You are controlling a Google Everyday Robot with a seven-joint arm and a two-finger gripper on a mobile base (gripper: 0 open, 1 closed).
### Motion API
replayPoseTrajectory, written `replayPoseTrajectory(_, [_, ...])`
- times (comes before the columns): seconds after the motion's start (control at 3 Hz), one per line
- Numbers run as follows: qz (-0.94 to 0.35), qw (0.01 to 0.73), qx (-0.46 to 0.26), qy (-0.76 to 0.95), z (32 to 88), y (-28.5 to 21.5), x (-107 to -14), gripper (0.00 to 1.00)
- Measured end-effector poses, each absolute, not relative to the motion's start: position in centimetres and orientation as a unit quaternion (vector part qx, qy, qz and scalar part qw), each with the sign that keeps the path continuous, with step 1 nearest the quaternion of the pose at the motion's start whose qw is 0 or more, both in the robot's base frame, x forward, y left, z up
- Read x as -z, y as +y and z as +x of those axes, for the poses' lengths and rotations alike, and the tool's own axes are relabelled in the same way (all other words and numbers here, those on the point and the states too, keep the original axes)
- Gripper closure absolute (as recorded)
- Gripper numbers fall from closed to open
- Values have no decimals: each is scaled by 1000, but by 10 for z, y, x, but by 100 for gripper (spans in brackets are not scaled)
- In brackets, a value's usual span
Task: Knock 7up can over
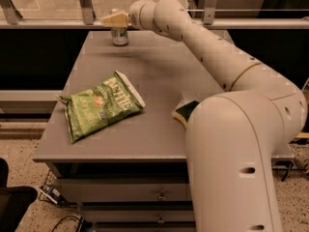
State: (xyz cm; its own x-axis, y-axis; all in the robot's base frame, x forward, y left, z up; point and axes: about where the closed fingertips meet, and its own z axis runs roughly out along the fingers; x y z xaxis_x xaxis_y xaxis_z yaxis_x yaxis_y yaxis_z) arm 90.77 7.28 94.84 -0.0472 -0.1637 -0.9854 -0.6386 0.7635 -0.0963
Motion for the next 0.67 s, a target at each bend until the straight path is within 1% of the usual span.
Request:
replayPoseTrajectory(0.33, [-284,621,-203,702,916,83,-935,0])
replayPoseTrajectory(0.67, [-284,620,-204,702,916,85,-934,16])
